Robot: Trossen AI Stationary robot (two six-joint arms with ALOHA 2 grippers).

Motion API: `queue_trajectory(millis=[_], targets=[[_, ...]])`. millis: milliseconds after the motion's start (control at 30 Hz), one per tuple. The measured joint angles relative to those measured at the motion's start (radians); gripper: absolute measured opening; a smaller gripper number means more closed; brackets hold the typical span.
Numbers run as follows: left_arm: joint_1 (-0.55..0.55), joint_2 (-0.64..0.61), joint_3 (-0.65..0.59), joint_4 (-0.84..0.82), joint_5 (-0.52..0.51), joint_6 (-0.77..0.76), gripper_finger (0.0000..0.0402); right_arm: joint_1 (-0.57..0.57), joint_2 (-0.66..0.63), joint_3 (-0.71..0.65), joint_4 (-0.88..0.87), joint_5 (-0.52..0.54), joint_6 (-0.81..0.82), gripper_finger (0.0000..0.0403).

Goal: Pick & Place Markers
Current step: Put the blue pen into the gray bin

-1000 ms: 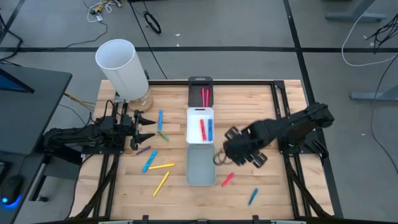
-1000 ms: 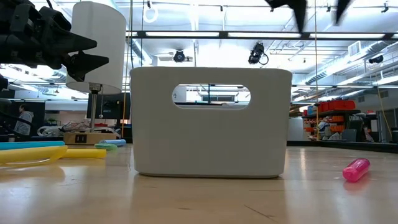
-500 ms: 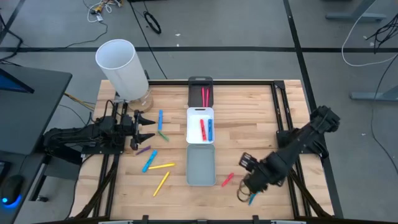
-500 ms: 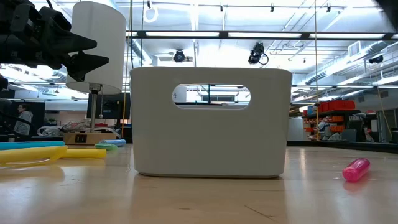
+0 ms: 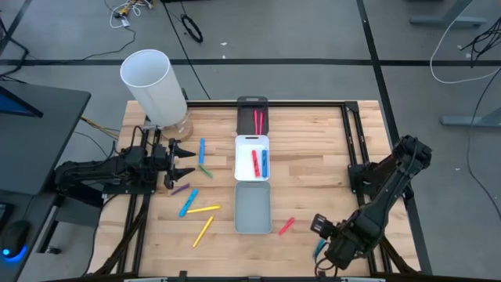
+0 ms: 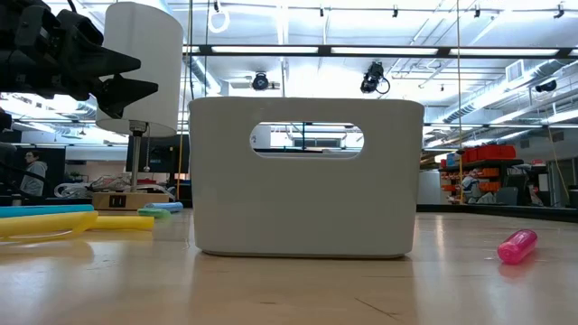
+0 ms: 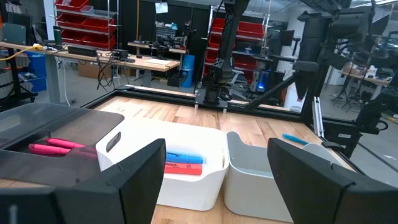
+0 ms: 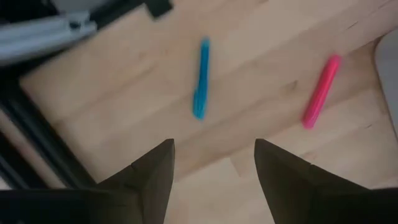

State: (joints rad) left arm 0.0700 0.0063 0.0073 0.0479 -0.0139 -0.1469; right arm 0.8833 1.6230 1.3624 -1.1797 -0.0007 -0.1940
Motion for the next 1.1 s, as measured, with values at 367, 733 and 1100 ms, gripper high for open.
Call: queue_trajectory(millis=[367, 733, 1100], targets=[[0.000, 0.000, 0.000, 0.000, 0.000, 0.000, 0.0288, 0.008, 0.001, 0.000, 0.154, -0.018, 0.021, 0.0222], [0.000, 0.000, 0.000, 0.000, 0.000, 0.000, 0.0288, 0.008, 0.079, 0.000, 0.167, -0.018, 0.029, 0.0222], [0.000, 0.000, 0.000, 0.000, 0.000, 0.000, 0.0288, 0.008, 0.110, -0.149, 0.319, -0.037, 0.060, 0.0222]])
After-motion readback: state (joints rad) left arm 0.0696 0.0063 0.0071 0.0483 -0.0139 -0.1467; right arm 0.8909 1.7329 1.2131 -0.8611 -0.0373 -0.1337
